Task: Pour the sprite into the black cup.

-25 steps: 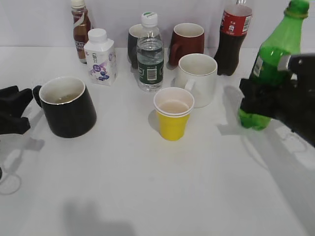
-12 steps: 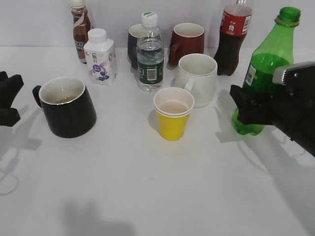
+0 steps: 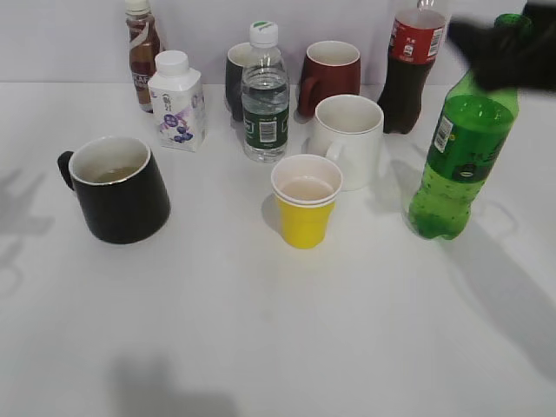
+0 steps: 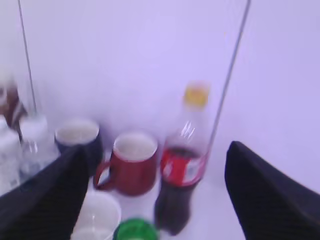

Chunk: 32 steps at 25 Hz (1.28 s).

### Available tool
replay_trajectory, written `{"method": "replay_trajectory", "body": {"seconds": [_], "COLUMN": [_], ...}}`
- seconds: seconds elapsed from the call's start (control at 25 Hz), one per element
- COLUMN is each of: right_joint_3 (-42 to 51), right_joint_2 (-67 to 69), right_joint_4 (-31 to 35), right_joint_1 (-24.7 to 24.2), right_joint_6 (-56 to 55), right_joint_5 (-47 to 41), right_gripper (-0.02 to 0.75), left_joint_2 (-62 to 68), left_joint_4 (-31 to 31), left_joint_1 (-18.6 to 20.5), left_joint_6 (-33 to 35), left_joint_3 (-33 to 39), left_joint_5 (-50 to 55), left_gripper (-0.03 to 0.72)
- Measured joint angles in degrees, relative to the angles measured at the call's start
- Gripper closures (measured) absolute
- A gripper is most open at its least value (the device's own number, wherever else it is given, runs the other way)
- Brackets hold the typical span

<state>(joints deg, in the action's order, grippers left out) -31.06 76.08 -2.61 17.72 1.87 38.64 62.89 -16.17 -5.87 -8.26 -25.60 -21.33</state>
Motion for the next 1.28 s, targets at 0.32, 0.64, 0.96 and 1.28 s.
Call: {"method": "replay_trajectory", "body": {"seconds": [0.32, 0.64, 0.96, 1.28], "right_joint_3": [-18.6, -16.9, -3.7, 0.6], "right_joint_2": [-32.5, -52.6, -71.4, -76.4], "right_joint_4": [-0.2, 2.6, 2.3, 1.8], "right_joint_1": [0.2, 0.2, 0.2, 0.2], "right_joint_6": [0.1, 0.1, -1.9, -1.9], "right_joint_5": [-52.1, -96.1, -108.2, -104.4], "right_gripper": [0.099, 0.122, 0.142, 0.143], "left_joint_2": [-19.0, -36.8, -62.2, -61.2], "left_joint_4": [9.1, 12.8, 12.9, 12.9], "left_joint_1": [-0.8, -0.8, -0.8, -0.8], "left_joint_6": [-0.4, 0.6, 2.3, 3.7], "left_joint_3": [-25.4, -27.0, -12.0, -4.7], "left_joint_5": [46.6, 80.2, 91.6, 84.3], "left_gripper": [0.177, 0.134, 0.144, 0.144]}}
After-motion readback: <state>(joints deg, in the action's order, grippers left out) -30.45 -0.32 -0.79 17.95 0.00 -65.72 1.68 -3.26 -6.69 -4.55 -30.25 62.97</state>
